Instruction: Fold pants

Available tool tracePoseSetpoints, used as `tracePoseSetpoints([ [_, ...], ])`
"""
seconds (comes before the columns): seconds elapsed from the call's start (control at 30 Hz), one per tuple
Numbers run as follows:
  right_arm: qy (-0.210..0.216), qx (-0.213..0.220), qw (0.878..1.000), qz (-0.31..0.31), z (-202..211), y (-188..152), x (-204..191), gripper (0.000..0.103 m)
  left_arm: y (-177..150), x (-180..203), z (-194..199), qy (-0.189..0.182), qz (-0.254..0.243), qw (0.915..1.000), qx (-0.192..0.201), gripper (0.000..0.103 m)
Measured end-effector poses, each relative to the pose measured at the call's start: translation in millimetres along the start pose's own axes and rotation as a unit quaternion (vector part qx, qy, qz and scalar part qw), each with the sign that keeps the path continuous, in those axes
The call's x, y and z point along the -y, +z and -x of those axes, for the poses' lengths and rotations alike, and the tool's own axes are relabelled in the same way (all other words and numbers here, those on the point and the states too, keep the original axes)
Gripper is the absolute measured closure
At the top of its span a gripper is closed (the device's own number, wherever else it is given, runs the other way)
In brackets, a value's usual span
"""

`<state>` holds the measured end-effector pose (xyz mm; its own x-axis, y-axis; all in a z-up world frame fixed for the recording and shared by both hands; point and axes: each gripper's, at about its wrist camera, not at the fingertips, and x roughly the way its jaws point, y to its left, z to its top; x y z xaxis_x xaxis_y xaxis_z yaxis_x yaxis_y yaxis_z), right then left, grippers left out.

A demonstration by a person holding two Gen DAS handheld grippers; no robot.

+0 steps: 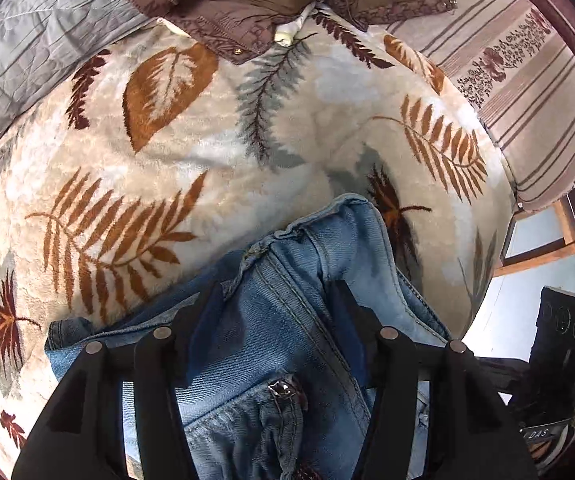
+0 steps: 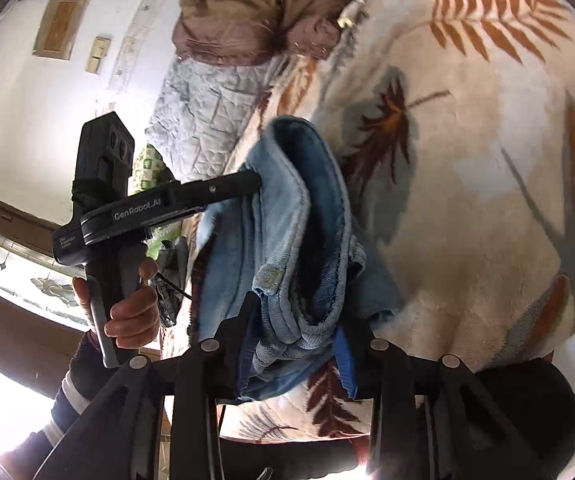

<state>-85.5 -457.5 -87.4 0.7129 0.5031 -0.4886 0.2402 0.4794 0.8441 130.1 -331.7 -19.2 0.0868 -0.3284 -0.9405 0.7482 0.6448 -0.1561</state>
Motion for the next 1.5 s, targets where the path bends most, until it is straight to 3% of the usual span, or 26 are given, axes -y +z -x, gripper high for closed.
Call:
tracePoseSetpoints([
  [0.1,0.018,0.006,1.0,0.008,17.1,3.3,-7.7,0.058,-7.9,-11.6,33.7,-0.022,0.039,0.9987,0.023,0.047],
  [0.17,0.006,0.045,0.999,0.028,39.0,8.3,-16.1,0.055,-18.4,-26.7,63.5,-0.035,0.062,0.9963,0.048,0.046],
  [0.27,0.009,0.095,0.993,0.067,61.8,26.7,-35.5,0.051,-44.8,-54.1,99.3,-0.033,0.126,0.9868,0.096,0.035],
  [0.37,0.03,0.09,0.987,0.133,41.9,43.9,-74.7,0.051,-73.2,-75.4,104.9,-0.031,0.186,0.9743,0.123,0.035],
  [0.47,0.03,0.066,0.981,0.182,0.0,59.9,-104.1,0.052,-90.2,-92.0,87.3,-0.053,0.246,0.9604,0.119,0.035],
  [0.6,-0.03,0.038,0.979,0.198,-56.8,74.1,-98.8,0.054,-95.4,-106.7,48.3,-0.049,0.298,0.9494,0.086,0.035],
  [0.7,-0.121,-0.028,0.976,0.181,-97.6,77.3,-58.1,0.056,-91.6,-110.6,16.5,-0.028,0.311,0.9484,0.059,0.035],
  [0.83,-0.102,-0.032,0.979,0.175,-97.9,80.4,-40.9,0.056,-85.3,-95.7,7.7,0.021,0.285,0.9553,0.076,0.021],
  [1.03,-0.098,-0.039,0.98,0.167,-95.8,83.4,-45.8,0.054,-93.4,-93.7,16.2,0.029,0.291,0.9522,0.087,0.021],
  [1.27,-0.106,-0.027,0.982,0.155,-64.6,84.3,-57.5,0.05,-104.9,-83.6,32.0,0.038,0.289,0.9526,0.088,0.021],
  [1.33,-0.107,-0.006,0.982,0.154,-49.9,87.6,-57.7,0.047,-114.4,-85.1,43.2,0.03,0.299,0.9487,0.098,0.021],
  [1.4,-0.119,0.009,0.982,0.144,-40.0,92.1,-53.3,0.034,-128.4,-92.1,52.4,0.015,0.327,0.9385,0.111,0.021],
  [1.5,-0.132,-0.018,0.982,0.134,-50.4,94.9,-45.0,0.03,-145.5,-101.3,50.3,-0.032,0.364,0.9253,0.102,0.021],
])
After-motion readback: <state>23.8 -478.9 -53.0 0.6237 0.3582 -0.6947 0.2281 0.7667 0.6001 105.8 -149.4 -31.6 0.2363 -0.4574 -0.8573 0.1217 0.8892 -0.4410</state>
